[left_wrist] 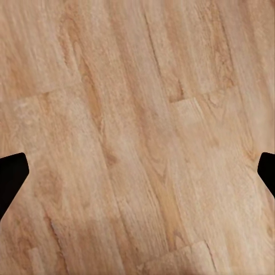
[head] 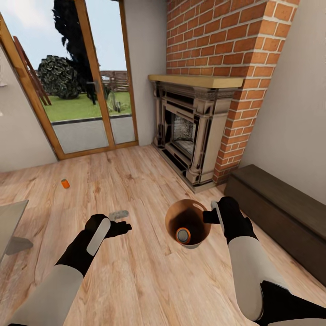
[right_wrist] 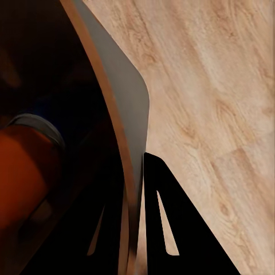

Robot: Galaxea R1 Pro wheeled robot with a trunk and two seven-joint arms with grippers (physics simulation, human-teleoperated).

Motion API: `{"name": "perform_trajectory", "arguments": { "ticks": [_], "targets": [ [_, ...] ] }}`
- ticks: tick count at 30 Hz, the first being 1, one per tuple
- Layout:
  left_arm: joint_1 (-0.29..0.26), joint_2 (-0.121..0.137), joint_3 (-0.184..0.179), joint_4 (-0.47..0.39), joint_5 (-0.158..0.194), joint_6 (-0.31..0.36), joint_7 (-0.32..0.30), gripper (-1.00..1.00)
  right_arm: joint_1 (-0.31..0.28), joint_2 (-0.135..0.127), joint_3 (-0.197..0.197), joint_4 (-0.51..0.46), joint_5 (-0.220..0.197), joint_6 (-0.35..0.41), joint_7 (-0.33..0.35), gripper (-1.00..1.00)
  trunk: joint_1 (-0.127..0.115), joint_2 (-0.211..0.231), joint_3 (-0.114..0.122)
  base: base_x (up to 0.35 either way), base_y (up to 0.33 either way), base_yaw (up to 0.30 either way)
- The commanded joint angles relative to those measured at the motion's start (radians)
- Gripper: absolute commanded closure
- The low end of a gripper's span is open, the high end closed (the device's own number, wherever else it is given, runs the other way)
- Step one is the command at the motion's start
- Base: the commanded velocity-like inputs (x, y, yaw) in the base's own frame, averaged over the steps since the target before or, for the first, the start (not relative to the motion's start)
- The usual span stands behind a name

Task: Put the three can of soda from the living room inside the tash can in the kitchen.

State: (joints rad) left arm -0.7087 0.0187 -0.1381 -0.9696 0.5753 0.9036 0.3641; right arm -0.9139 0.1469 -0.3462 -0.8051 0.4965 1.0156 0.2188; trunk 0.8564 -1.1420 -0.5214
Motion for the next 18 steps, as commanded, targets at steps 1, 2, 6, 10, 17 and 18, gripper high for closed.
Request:
{"name": "perform_trajectory", "arguments": {
  "ticks": [1, 2, 6, 10, 17, 18],
  "targets": [
    [0.0, 0.0, 0.0, 0.0, 0.0, 0.0, 0.0, -1.0, 0.0, 0.0, 0.0, 0.0, -0.021, 0.002, 0.003, 1.0, 0.0, 0.0, 0.002, 0.0, 0.0, 0.0],
    [0.0, 0.0, 0.0, 0.0, 0.0, 0.0, 0.0, -1.0, 0.0, 0.0, 0.0, 0.0, -0.021, 0.002, 0.003, 1.0, 0.0, 0.0, 0.003, 0.0, 0.0, 0.0],
    [0.0, 0.0, 0.0, 0.002, 0.0, 0.0, 0.002, -1.0, 0.0, -0.001, -0.001, 0.001, -0.021, 0.002, 0.002, 1.0, 0.0, 0.0, 0.009, 0.0, 0.0, 0.0],
    [0.0, 0.0, 0.001, 0.046, 0.0, 0.0, 0.002, -1.0, 0.0, -0.005, -0.004, 0.005, -0.02, 0.001, 0.001, 1.0, 0.0, 0.0, 0.011, 0.0, 0.0, 0.0],
    [-0.006, 0.003, 0.005, 0.185, -0.001, -0.005, 0.01, -1.0, 0.051, -0.027, -0.006, 0.008, -0.012, -0.002, -0.003, 1.0, 0.0, 0.0, 0.012, 0.0, 0.0, 0.0],
    [-0.006, 0.003, 0.005, 0.195, -0.001, -0.006, 0.01, -1.0, 0.056, -0.035, -0.005, 0.008, -0.012, -0.005, -0.003, 1.0, 0.0, 0.0, 0.012, 0.0, 0.0, 0.0]
  ]
}}
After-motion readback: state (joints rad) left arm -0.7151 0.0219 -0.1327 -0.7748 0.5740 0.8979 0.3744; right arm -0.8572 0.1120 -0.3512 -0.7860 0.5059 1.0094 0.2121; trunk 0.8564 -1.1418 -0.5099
